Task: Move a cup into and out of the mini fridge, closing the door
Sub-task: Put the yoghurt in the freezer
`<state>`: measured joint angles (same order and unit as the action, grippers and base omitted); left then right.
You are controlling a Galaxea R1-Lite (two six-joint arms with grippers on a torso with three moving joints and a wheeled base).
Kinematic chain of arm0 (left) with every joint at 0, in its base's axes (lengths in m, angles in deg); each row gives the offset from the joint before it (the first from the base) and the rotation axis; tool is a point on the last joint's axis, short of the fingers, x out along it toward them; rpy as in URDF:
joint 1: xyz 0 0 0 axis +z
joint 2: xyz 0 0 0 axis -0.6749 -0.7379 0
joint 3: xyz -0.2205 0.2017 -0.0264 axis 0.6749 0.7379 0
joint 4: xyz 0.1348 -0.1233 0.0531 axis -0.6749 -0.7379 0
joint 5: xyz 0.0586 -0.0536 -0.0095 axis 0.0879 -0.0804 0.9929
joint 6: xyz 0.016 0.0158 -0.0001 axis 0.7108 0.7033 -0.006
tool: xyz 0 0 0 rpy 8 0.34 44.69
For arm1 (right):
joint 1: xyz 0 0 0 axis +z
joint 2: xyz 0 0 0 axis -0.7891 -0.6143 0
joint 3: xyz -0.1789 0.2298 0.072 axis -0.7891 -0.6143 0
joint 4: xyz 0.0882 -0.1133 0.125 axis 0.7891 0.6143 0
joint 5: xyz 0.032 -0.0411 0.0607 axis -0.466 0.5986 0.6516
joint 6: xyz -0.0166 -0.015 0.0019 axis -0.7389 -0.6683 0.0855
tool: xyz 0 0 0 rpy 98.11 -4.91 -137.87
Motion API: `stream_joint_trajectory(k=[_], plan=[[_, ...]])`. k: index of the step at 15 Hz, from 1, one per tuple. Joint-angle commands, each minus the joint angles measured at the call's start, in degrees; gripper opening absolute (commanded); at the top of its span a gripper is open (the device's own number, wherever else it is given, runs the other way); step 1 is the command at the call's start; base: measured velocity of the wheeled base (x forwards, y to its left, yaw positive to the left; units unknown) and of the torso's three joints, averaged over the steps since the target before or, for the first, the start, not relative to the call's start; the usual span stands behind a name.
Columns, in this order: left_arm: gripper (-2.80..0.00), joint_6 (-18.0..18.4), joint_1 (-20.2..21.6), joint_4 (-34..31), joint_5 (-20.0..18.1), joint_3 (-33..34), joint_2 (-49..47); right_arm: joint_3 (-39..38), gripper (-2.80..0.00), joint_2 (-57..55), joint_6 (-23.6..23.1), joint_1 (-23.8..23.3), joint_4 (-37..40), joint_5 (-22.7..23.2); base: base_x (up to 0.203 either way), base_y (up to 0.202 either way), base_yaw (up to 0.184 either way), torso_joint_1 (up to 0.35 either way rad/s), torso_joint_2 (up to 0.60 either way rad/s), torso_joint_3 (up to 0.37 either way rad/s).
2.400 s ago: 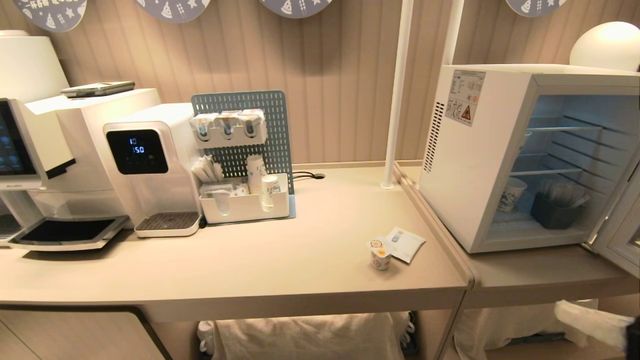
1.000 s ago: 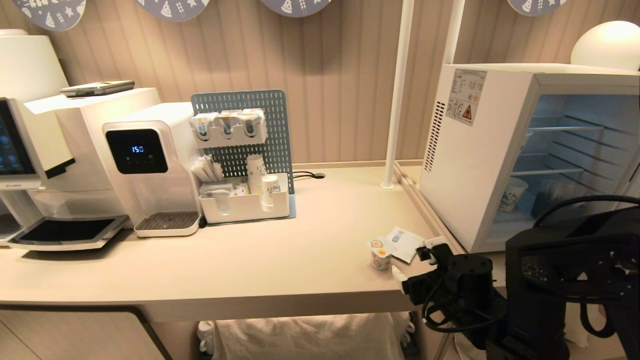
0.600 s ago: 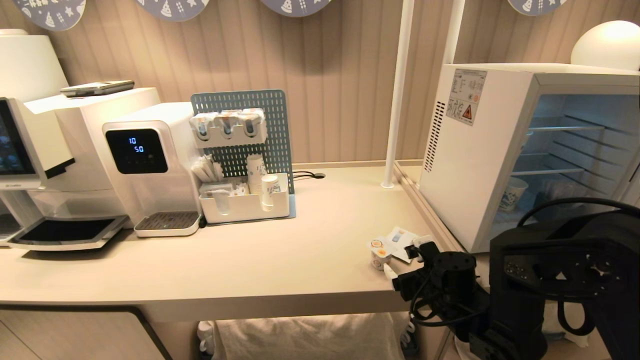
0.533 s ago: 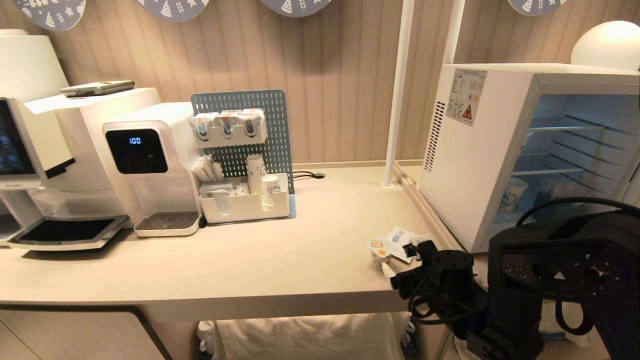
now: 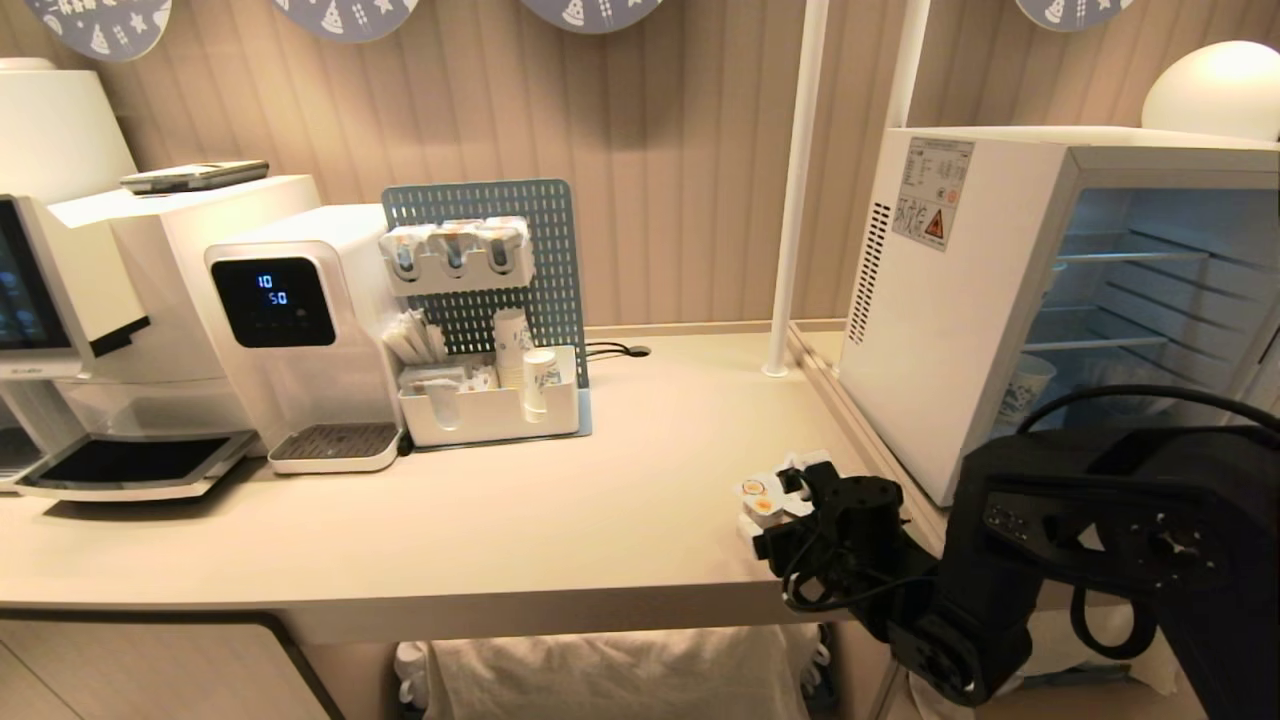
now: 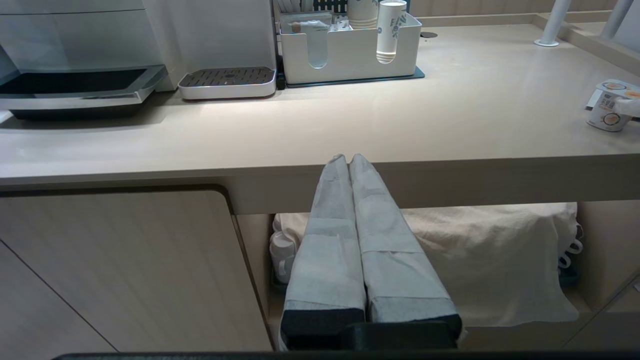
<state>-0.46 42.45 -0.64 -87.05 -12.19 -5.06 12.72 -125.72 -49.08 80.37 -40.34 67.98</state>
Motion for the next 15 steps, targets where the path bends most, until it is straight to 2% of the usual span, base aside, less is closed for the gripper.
stream_joint_trajectory(k=[1, 7, 15], plan=[[-2.80, 0.0, 0.0, 0.0, 0.0, 0.1, 0.0, 3.3, 0.00, -1.6, 0.2, -0.1, 1.6, 0.1, 0.000, 0.000, 0.000, 0.000, 0.00, 0.000], [-2.80, 0.0, 0.0, 0.0, 0.0, 0.1, 0.0, 10.9, 0.00, -4.7, 0.5, -2.7, 8.2, 2.0, 0.000, 0.000, 0.000, 0.000, 0.00, 0.000], [-2.80, -0.1, 0.0, 0.1, 0.1, 0.1, 0.0, 14.2, 0.00, -4.9, 0.6, -3.1, 12.1, 3.9, 0.000, 0.000, 0.000, 0.000, 0.00, 0.000]])
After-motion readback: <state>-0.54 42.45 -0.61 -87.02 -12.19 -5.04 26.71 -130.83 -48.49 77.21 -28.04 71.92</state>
